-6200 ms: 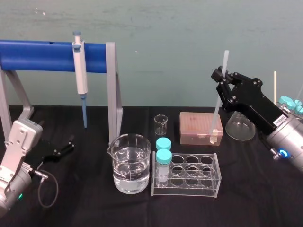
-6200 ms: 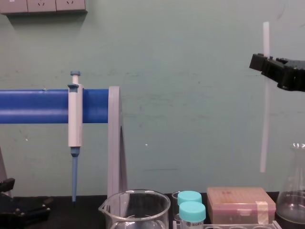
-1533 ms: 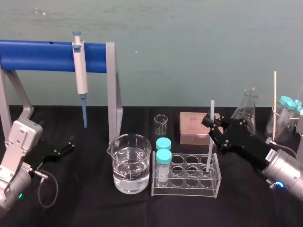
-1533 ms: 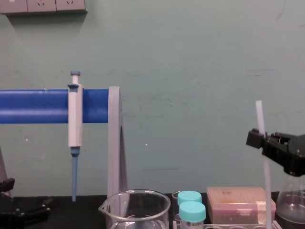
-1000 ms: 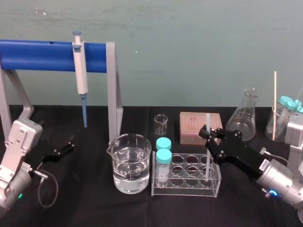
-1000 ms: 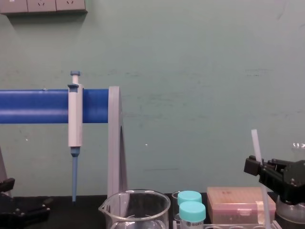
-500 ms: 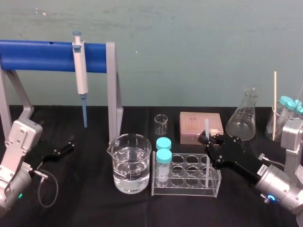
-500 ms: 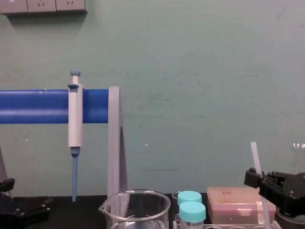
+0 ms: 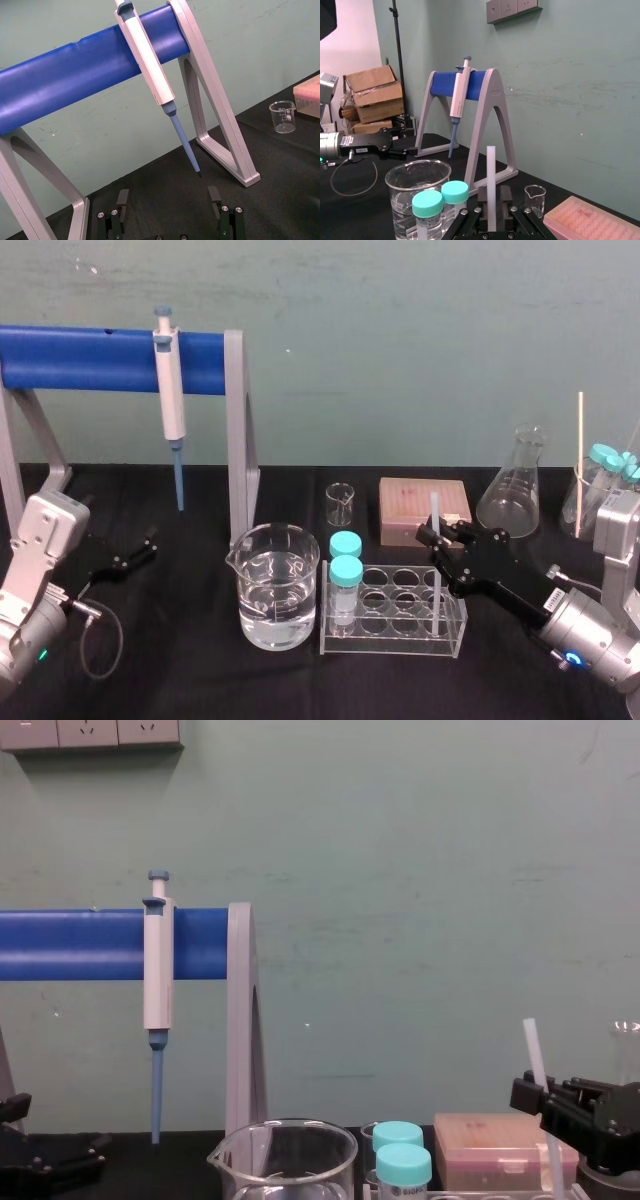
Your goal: Pick up the stirring rod with one hand, then place it down.
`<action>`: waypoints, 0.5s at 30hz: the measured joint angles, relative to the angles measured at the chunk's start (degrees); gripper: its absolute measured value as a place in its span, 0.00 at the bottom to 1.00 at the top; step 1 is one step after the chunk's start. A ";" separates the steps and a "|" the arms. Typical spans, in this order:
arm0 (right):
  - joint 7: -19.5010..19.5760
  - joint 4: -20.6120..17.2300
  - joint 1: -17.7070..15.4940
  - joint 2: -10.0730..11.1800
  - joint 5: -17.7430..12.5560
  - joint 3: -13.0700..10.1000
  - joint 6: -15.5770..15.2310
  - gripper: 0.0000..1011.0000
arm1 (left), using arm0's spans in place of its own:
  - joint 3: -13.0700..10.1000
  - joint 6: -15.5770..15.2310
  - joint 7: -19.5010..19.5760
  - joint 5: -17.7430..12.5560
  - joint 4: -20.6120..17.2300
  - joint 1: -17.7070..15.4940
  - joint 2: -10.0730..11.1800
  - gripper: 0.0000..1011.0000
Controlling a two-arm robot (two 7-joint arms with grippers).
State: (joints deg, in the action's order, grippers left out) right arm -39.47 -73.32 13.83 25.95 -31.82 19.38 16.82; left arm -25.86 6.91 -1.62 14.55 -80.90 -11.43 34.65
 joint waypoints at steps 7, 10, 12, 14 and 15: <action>-0.09 0.00 0.03 0.03 -0.05 0.03 -0.01 0.37 | 0.00 0.00 0.00 0.00 0.00 0.00 0.00 0.99; -0.11 -0.01 0.04 0.04 -0.06 0.04 -0.02 0.45 | 0.00 0.00 0.00 0.00 0.00 0.00 0.00 0.99; -0.13 -0.01 0.05 0.05 -0.07 0.04 -0.03 0.51 | 0.00 0.00 0.00 0.00 0.00 0.00 0.00 0.99; -0.13 -0.01 0.07 0.06 -0.08 0.05 -0.04 0.59 | 0.00 0.00 0.00 0.00 0.00 0.00 0.00 0.99; -0.14 0.00 0.07 0.06 -0.08 0.04 -0.04 0.61 | 0.00 0.00 0.00 0.00 0.00 0.00 0.00 0.99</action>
State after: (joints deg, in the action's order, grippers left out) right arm -39.61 -73.32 13.90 26.01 -31.90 19.42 16.77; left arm -25.86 6.91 -1.62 14.55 -80.90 -11.43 34.65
